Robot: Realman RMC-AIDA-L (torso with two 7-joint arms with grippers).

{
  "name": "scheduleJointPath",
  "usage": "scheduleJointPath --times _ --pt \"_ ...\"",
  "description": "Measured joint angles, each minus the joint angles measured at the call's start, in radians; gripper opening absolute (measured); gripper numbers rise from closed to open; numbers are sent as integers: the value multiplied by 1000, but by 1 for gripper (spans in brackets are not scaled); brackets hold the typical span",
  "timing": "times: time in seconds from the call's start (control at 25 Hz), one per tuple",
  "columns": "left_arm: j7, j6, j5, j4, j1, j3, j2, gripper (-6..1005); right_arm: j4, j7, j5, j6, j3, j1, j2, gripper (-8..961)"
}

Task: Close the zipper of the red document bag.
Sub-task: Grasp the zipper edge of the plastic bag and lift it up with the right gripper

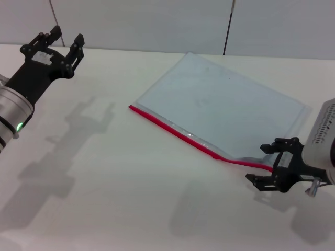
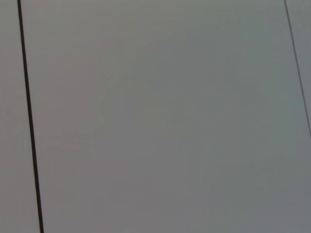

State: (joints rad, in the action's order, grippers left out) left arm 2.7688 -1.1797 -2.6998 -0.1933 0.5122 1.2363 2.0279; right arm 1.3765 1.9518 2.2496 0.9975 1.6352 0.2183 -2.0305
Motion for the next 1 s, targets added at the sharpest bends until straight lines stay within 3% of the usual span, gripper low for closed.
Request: scheduleJointPath --times 0.52,1.0 --pt "4 2 0 0 4 3 0 543 -12 124 187 -154 108 8 0 793" --pt "8 3 1 0 4 5 0 543 -12 152 231 -212 138 12 0 792"
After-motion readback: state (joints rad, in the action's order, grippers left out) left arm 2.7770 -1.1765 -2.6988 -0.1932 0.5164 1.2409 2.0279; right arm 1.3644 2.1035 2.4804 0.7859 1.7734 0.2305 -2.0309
